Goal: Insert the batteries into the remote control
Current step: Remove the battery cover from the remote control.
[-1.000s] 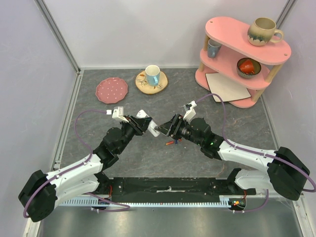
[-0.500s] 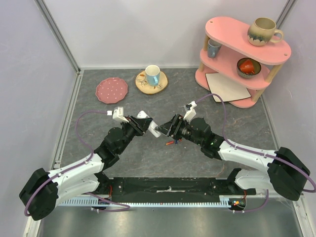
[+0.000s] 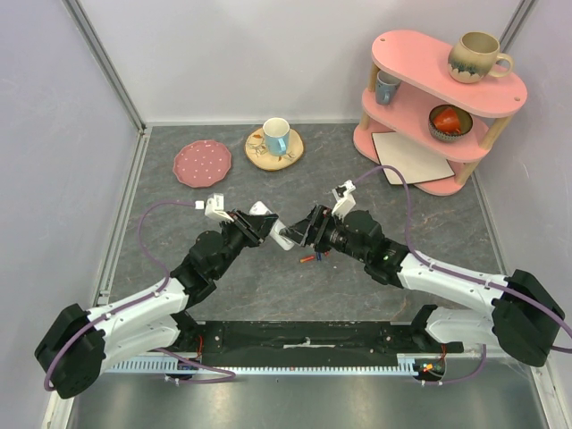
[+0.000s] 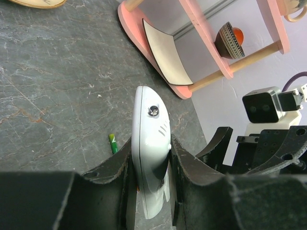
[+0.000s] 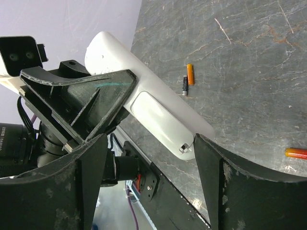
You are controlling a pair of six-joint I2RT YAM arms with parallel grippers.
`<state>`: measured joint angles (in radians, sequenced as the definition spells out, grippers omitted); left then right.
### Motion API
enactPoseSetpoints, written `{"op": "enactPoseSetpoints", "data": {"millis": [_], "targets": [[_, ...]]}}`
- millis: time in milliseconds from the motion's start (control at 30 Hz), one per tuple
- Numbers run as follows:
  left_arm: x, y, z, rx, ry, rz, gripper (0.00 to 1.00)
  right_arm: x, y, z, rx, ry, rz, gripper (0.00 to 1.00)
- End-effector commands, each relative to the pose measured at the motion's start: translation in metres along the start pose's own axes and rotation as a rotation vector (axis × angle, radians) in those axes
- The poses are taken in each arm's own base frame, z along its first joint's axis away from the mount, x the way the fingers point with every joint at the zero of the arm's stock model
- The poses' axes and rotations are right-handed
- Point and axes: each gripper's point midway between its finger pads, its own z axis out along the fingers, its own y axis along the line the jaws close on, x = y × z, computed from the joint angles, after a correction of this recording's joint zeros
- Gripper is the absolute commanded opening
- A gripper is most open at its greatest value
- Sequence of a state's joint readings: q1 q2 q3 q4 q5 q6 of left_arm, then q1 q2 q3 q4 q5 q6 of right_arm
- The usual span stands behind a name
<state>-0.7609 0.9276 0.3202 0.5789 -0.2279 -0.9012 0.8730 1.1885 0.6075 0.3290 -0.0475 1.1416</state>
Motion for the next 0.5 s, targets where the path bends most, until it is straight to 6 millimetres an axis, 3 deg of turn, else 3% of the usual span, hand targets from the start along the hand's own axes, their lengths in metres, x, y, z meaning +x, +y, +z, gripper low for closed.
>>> {"op": "enactPoseSetpoints", "data": {"millis": [0, 467], "targets": [[-0.0103, -0.0204, 0.0024, 0.062, -0.034, -0.058, 0.02, -0.0125, 0.0153, 0.0017, -0.012, -0.019, -0.036, 0.81], [-0.0085, -0.0169, 0.0058, 0.043, -0.029, -0.083, 0.02, -0.0127, 0.0090, -0.0021, 0.047, 0.003, -0.084, 0.88]]}}
